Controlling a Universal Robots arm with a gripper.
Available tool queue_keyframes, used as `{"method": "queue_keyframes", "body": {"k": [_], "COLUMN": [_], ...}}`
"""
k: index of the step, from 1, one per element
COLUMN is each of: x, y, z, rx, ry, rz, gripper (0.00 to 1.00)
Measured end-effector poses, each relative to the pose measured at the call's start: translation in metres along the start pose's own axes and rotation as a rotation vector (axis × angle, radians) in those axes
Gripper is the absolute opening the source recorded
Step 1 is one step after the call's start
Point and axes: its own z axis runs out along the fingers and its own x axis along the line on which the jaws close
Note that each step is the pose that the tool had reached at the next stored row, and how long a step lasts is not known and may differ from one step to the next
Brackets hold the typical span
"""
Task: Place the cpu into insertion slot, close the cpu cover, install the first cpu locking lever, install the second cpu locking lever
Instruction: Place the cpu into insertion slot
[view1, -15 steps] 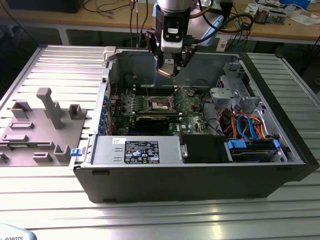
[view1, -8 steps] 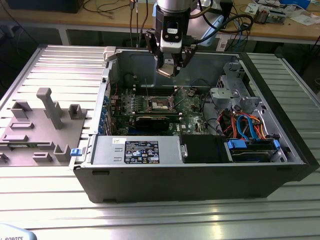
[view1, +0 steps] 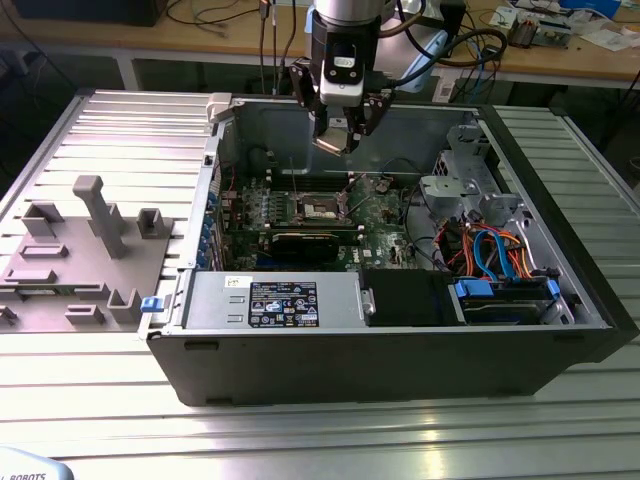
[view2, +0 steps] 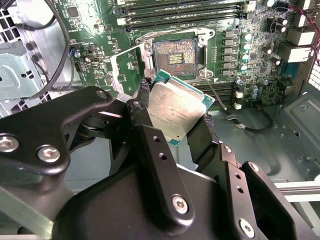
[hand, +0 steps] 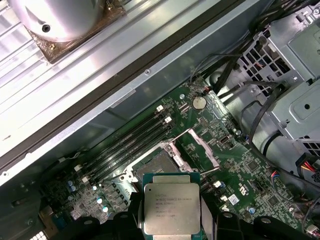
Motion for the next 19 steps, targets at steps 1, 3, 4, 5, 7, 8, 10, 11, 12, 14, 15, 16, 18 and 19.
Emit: {"method": "queue_keyframes", "body": {"k": [1,3,4,5,7,8,10,11,12,14,15,16,18,19], "x": [0.0,0.0,0.0,0.0,0.0,0.0,0.0,0.0,0.0,0.0,0.0,0.0,0.0,0.0], "y": [0.0,0.0,0.0,0.0,0.0,0.0,0.0,0.0,0.0,0.0,0.0,0.0,0.0,0.0], "z": [0.0,0.0,0.0,0.0,0.0001,0.0001,0.0002,0.0002,0.0002,0.0002,0.0002,0.0003,0.0003,0.0003], "rx": [0.0,-0.0001,-0.0001,-0.0001,-0.0001,-0.0001,-0.0002,-0.0002,-0.0002,-0.0002,-0.0002,-0.0002,-0.0002,-0.0002], "ry": [0.0,-0.0001,-0.0002,-0.0002,-0.0003,-0.0004,-0.0006,-0.0006,-0.0007,-0.0007,-0.0008,-0.0008,-0.0009,-0.001], "rz": [0.001,0.002,0.002,0.003,0.004,0.004,0.006,0.007,0.007,0.008,0.009,0.009,0.01,0.011], "gripper": [0.54,0.54,0.54,0.54,0.54,0.54,0.54,0.54,0.54,0.54,0.54,0.54,0.54,0.54]}}
